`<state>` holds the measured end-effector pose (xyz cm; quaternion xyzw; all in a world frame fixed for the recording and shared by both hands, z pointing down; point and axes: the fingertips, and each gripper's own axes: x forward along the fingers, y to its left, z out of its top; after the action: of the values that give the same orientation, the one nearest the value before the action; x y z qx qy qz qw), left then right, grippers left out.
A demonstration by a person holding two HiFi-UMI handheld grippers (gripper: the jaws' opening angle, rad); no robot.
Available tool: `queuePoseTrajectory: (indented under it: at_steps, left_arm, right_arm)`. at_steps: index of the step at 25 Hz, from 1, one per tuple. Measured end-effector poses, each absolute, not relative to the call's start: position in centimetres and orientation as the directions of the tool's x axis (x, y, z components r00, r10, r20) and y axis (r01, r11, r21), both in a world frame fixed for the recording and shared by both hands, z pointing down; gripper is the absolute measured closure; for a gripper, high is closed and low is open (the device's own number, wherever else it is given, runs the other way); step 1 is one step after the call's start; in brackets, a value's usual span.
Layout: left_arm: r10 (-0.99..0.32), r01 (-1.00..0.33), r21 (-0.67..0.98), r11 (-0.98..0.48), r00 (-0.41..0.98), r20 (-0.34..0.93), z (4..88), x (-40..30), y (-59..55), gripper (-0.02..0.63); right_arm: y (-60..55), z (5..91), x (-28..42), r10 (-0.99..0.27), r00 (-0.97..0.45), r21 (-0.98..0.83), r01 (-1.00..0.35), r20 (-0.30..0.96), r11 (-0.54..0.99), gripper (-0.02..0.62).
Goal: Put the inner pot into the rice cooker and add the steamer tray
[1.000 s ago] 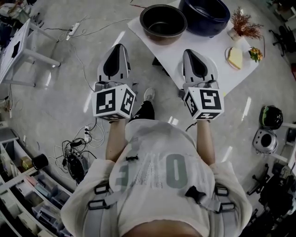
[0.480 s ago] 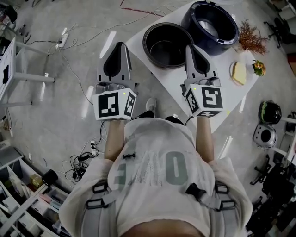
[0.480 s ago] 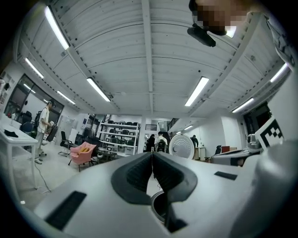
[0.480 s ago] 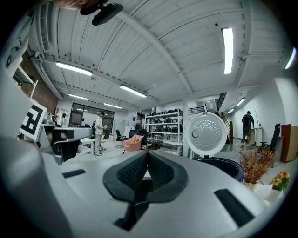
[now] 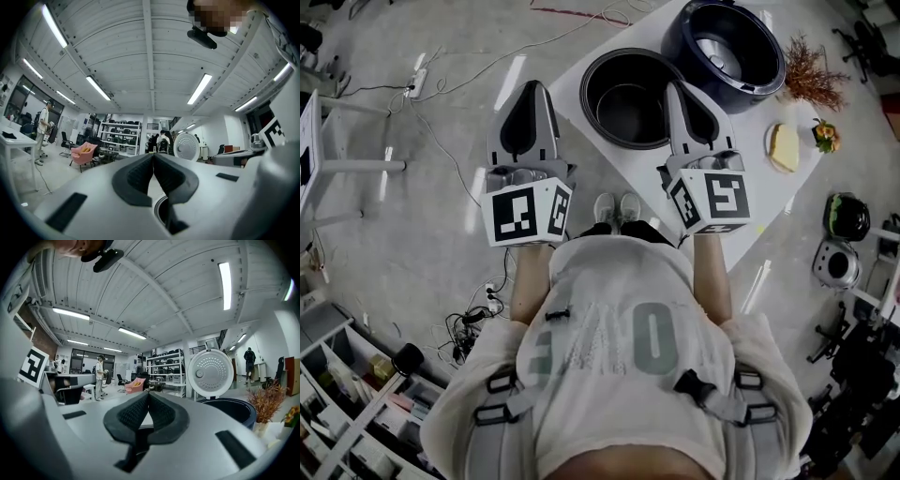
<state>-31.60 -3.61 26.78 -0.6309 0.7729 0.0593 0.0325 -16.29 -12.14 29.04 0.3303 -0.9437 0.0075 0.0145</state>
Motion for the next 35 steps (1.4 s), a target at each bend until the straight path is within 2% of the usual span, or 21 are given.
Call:
queuePoseTrajectory:
  at_steps: [14,15,16,17,18,19,21,23,30,35]
  left_arm:
    - [-0.961,-0.972,0.120,0.203,-0.222,-0.167,25.6,-30.9,-4.0,0.584]
    - [-0.964,-0.977,0.111,0.180,-0.197,-0.176,25.4,-30.7,-4.1,0.583]
    - [-0.969,-0.983,0.108,0.150,-0.168,-0.182,25.3,-30.5,-4.3,0.562]
    - [-0.973,-0.986,0.112,0.121,-0.140,-0.185,25.3,-30.3,-4.5,0.490]
    - [-0.976,-0.988,0.125,0.096,-0.118,-0.184,25.4,-30.1,-4.8,0.396]
    - [-0.978,-0.986,0.145,0.077,-0.103,-0.181,25.7,-30.1,-5.0,0.347]
    - [-0.982,-0.980,0.188,0.060,-0.092,-0.167,26.4,-30.3,-5.4,0.295]
    - [-0.985,-0.970,0.238,0.052,-0.089,-0.148,27.2,-30.8,-5.6,0.285]
    - [-0.991,-0.806,0.591,0.010,-0.087,-0.102,32.1,-33.3,-7.5,0.285]
    - [-0.997,-0.690,0.720,0.070,-0.070,0.029,39.3,-33.6,-8.6,0.287]
  right_arm:
    - [-13.3,29.0,-15.0,-0.605,-0.796,-0.025,-0.606,0.024,0.795,0.577]
    - [-13.4,29.0,-15.0,-0.602,-0.799,-0.034,-0.602,0.023,0.798,0.556]
    - [-13.5,29.0,-15.1,-0.597,-0.802,-0.049,-0.597,0.022,0.801,0.494]
    - [-13.7,29.0,-15.0,-0.593,-0.805,-0.070,-0.593,0.020,0.802,0.426]
    - [-14.0,29.1,-15.0,-0.592,-0.806,-0.095,-0.590,0.016,0.802,0.326]
    - [-14.3,29.3,-14.8,-0.593,-0.805,-0.121,-0.590,0.014,0.798,0.263]
    - [-14.9,29.8,-14.5,-0.598,-0.801,-0.163,-0.593,0.022,0.789,0.255]
    - [-15.3,30.3,-14.1,-0.603,-0.797,-0.181,-0.599,0.038,0.780,0.253]
    - [-17.3,33.4,-12.1,-0.631,-0.768,-0.303,-0.631,0.110,0.714,0.292]
    - [-18.8,38.3,-10.5,-0.639,-0.742,-0.408,-0.657,0.202,0.634,0.322]
